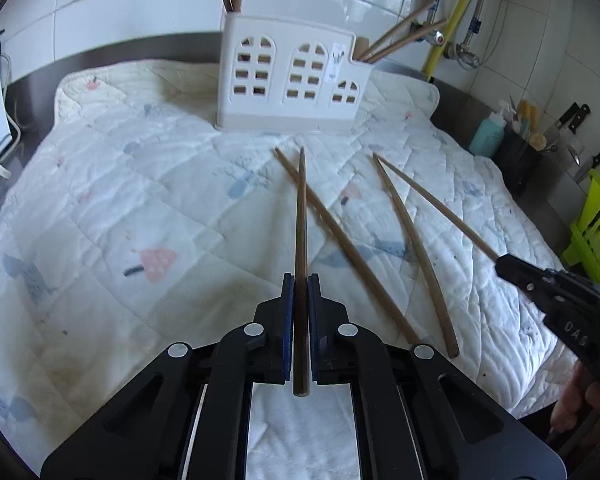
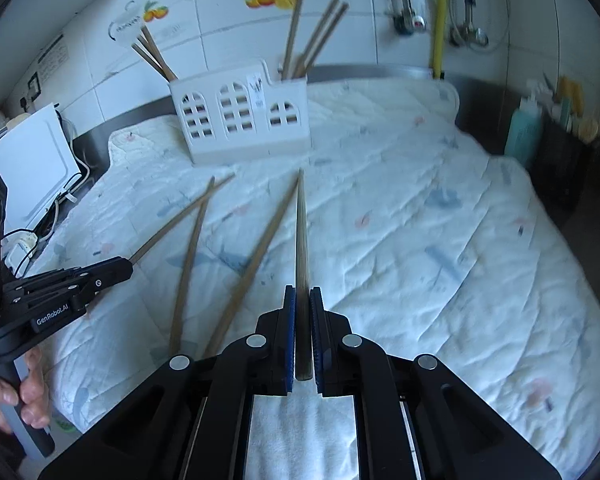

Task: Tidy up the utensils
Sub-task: 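Grasp a wooden chopstick with the left gripper while the right gripper grasps another, then raise both chopsticks upright and lower them into the white holder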

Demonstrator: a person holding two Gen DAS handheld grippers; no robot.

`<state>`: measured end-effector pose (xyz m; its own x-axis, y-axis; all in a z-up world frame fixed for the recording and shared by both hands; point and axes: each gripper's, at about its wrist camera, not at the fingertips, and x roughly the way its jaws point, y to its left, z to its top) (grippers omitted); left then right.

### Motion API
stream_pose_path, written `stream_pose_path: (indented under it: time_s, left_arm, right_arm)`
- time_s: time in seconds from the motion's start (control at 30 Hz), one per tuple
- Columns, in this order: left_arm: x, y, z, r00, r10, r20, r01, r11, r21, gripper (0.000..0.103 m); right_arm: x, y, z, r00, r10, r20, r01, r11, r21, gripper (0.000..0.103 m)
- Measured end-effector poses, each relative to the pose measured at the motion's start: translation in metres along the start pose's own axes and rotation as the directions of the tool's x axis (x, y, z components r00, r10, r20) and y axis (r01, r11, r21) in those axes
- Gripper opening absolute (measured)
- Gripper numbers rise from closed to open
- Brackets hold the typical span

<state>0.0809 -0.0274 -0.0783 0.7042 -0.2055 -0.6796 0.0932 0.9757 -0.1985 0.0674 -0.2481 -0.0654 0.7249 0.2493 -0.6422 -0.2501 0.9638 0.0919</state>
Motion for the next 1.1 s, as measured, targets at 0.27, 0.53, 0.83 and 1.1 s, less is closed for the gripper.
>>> stream_pose_path:
  time_s: [0.27, 0.53, 0.83, 1.1]
  left_arm:
    - [-0.019, 0.012, 0.018, 0.998, 0.007, 0.063, -0.006, 1.000, -0.006, 0.005]
    - [-0.040, 0.008, 0.048, 0.993, -0.020, 0.114, 0.014, 0.998, 0.058, 0.005]
    - [-0.054, 0.013, 0.082, 0.988, -0.051, 0.145, 0.041, 0.997, 0.072, 0.005]
    - [-0.065, 0.012, 0.111, 0.981, -0.085, 0.175, 0.071, 0.994, 0.086, 0.005]
  right_arm:
    - [-0.046, 0.008, 0.046, 0.989, 0.006, 0.146, 0.011, 0.993, -0.115, 0.007]
    - [-0.077, 0.002, 0.123, 0.970, 0.117, 0.212, -0.082, 0.983, -0.165, 0.007]
    - [-0.084, 0.010, 0.223, 0.963, 0.174, 0.205, -0.123, 0.963, -0.240, 0.007]
    - [-0.038, 0.024, 0.271, 0.986, 0.119, 0.117, -0.084, 0.959, -0.272, 0.007]
